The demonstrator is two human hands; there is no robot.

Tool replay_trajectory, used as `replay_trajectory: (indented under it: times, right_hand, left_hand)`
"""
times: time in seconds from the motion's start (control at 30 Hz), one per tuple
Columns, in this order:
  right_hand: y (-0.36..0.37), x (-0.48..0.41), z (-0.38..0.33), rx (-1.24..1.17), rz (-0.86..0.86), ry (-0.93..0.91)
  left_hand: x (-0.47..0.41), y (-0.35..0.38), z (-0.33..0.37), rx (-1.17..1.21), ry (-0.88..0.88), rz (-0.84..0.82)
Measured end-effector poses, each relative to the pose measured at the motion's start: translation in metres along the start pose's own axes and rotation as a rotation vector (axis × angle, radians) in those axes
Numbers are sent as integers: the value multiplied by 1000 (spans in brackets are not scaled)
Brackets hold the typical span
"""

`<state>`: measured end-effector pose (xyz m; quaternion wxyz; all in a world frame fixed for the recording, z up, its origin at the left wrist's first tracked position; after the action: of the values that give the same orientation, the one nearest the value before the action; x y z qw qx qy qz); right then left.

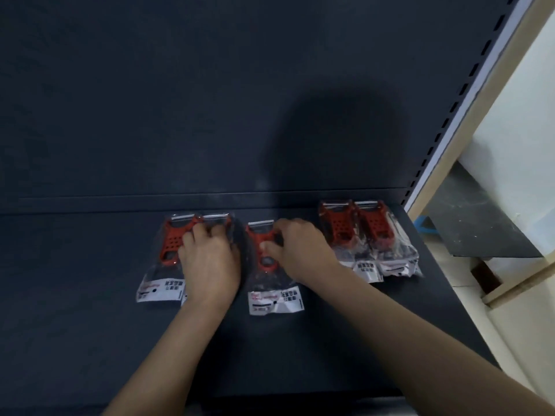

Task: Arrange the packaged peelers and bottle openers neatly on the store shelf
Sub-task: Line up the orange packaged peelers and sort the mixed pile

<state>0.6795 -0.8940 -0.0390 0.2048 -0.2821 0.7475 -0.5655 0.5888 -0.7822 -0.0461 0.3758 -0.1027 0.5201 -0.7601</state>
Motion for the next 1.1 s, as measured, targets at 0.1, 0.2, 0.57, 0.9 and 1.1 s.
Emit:
replay_trajectory:
  times: [0.1, 0.2, 0.57, 0.9, 1.1]
  right_hand:
    - [14, -2, -17, 65, -58, 37]
    - [19, -3, -25, 119, -57, 87]
    - [11, -3, -19, 53, 50, 264]
    - [-45, 16, 52, 67, 257, 394]
    - [-61, 28, 111, 75, 273, 511]
  left_hand:
    - [-1, 1, -27, -65, -41, -77]
    - [-3, 4, -38, -23, -10, -115]
    - [-11, 2, -28, 294, 19, -93]
    - [0, 15, 55, 463, 144, -163]
    - [6, 30, 99, 554, 200, -192]
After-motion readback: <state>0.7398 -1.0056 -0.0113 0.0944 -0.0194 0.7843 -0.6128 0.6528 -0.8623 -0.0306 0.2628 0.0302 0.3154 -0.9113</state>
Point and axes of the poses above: each hand's wrist, its own x-axis away from the middle knuckle, its own y-axis out of the palm, z = x × y, the point moved 6 cm from there along -x, towards the middle knuckle, and after that the axes turned 10 degrees about x, right-handed, at the moved point
